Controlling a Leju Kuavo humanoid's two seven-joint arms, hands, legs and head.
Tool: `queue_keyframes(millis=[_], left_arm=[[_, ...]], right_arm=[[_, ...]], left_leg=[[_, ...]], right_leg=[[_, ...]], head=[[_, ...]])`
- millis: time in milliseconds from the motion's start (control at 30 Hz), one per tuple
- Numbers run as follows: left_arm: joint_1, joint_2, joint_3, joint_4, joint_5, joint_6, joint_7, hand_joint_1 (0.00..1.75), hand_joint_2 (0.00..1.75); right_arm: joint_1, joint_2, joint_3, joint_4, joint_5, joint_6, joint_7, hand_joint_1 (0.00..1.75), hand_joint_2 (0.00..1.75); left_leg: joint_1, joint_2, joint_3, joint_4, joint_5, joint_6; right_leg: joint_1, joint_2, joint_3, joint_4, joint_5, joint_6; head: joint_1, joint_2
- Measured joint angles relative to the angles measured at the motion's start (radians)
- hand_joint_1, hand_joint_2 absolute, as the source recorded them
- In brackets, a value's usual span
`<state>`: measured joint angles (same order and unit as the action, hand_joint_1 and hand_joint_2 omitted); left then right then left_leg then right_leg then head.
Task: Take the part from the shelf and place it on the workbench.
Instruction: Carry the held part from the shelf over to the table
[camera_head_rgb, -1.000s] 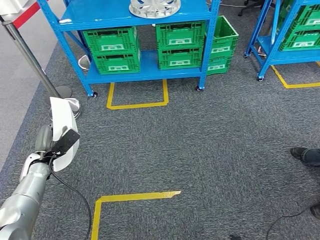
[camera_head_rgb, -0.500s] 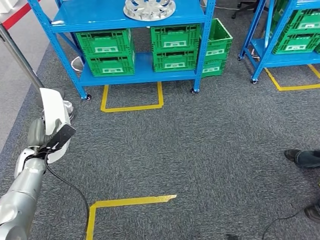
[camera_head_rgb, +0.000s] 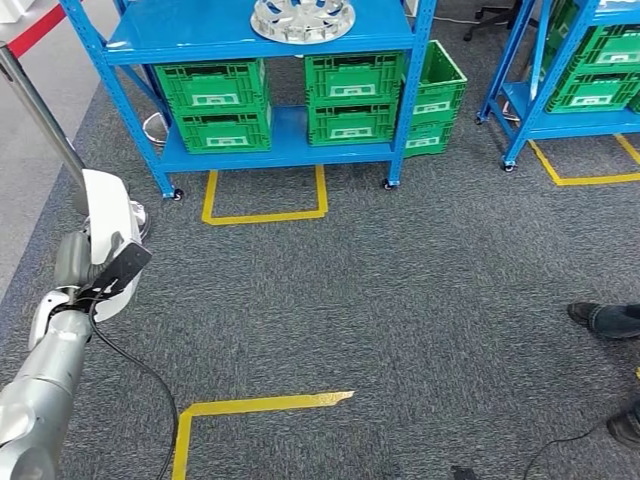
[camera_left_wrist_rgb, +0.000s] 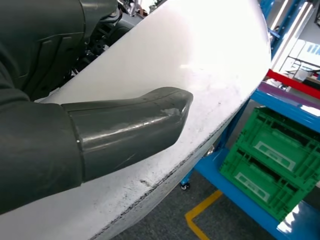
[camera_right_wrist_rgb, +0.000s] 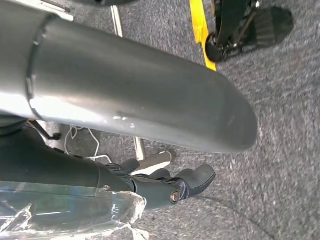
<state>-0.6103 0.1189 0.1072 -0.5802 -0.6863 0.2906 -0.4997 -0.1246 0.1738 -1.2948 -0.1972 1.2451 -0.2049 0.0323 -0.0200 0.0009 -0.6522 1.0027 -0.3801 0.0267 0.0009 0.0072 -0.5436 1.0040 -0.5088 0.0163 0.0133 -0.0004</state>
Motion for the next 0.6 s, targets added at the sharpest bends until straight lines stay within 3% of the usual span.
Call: queue_keyframes(millis=[600], left_arm=[[-0.004,-0.001,0.000,0.000,0.003,-0.005,0.013,1.75,1.75]], right_arm=[[0.001,0.000,0.000,0.000,0.000,0.000,0.001,0.00,0.00]], left_leg=[[0.003,0.000,0.002,-0.003,0.004,-0.010]], right_leg=[[0.003,0.001,-0.001,0.002,0.000,-0.005]], head=[[0.000,0.000]])
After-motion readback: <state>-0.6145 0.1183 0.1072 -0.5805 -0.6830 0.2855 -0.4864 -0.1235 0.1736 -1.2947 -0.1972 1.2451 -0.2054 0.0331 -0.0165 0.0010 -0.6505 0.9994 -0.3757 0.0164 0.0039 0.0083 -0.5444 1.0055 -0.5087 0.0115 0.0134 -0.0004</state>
